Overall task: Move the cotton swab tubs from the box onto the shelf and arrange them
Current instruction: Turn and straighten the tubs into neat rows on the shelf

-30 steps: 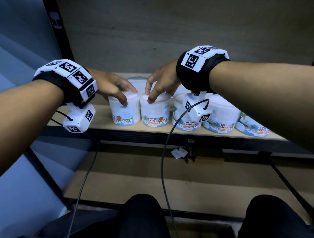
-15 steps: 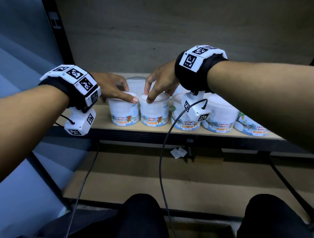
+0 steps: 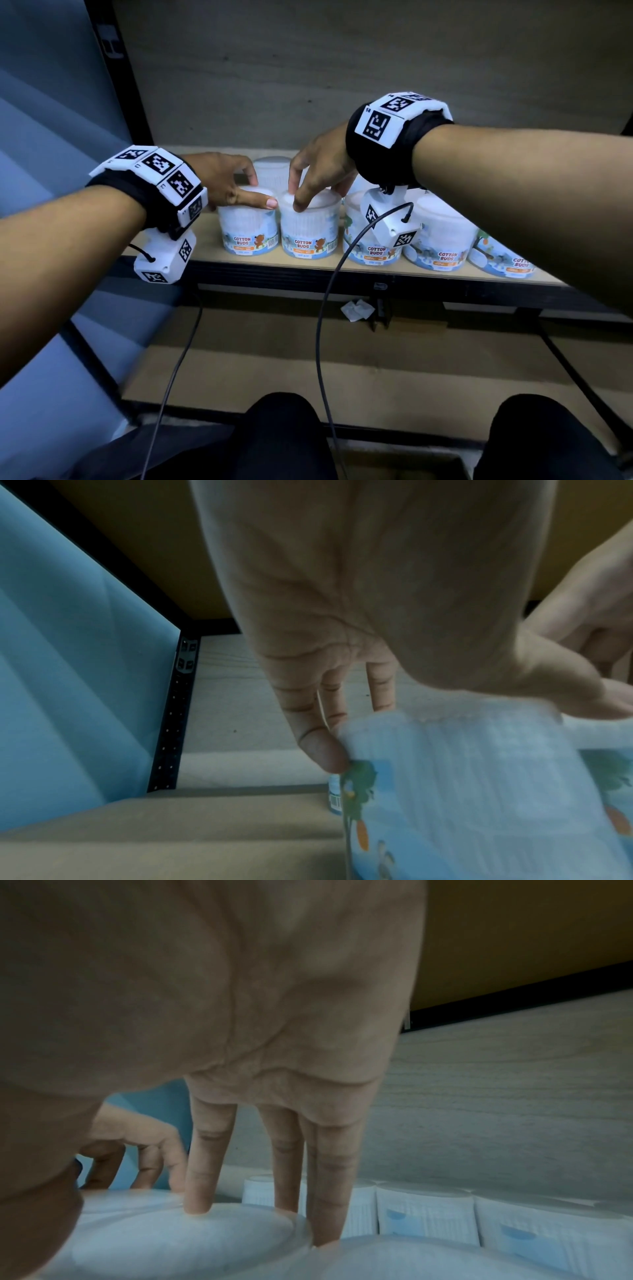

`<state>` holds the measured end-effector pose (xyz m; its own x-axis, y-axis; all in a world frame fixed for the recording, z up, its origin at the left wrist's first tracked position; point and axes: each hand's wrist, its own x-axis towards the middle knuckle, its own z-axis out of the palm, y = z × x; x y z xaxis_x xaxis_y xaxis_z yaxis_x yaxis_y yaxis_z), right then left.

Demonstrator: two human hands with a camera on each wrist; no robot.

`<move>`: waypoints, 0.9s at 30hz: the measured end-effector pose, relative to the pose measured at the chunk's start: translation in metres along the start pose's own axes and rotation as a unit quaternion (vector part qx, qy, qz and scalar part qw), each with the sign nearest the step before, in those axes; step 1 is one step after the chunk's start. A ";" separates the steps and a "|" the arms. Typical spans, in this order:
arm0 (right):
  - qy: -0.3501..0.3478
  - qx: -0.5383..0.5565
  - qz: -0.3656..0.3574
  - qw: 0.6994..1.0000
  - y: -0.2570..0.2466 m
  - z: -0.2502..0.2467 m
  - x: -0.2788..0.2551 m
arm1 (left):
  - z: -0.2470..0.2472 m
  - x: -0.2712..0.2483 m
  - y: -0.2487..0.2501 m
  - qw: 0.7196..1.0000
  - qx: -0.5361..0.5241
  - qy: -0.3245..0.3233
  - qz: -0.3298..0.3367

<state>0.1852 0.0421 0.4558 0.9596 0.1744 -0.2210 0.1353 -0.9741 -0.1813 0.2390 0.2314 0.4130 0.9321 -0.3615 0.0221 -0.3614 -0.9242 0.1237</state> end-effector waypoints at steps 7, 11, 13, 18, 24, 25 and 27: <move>0.006 -0.006 0.001 1.000 -0.001 0.002 -0.005 | 0.001 -0.005 0.002 1.000 -0.006 0.016 0.001; 0.007 -0.010 -0.003 1.000 -0.001 0.002 -0.007 | 0.001 -0.007 0.003 1.000 -0.013 0.023 0.005; 0.010 -0.019 -0.008 1.000 -0.002 0.003 -0.007 | 0.001 -0.009 0.004 1.000 -0.011 0.023 0.011; 0.061 -0.050 -0.016 0.997 0.011 -0.004 -0.014 | -0.003 -0.008 0.005 1.000 0.018 0.014 0.014; 0.090 -0.067 0.005 0.994 0.058 -0.024 -0.030 | -0.018 0.001 0.027 0.998 0.035 0.041 0.016; 0.098 -0.103 0.010 0.990 0.067 -0.030 -0.036 | -0.023 0.005 0.034 0.998 0.036 0.042 0.029; 0.104 -0.155 0.024 0.982 0.089 -0.039 -0.047 | -0.031 0.015 0.048 0.997 0.044 0.047 0.052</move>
<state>0.1618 -0.0584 0.4872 0.9919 0.1259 -0.0157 0.1269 -0.9832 0.1315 0.2364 0.1851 0.4497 0.8858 -0.4471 0.1245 -0.4537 -0.8907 0.0290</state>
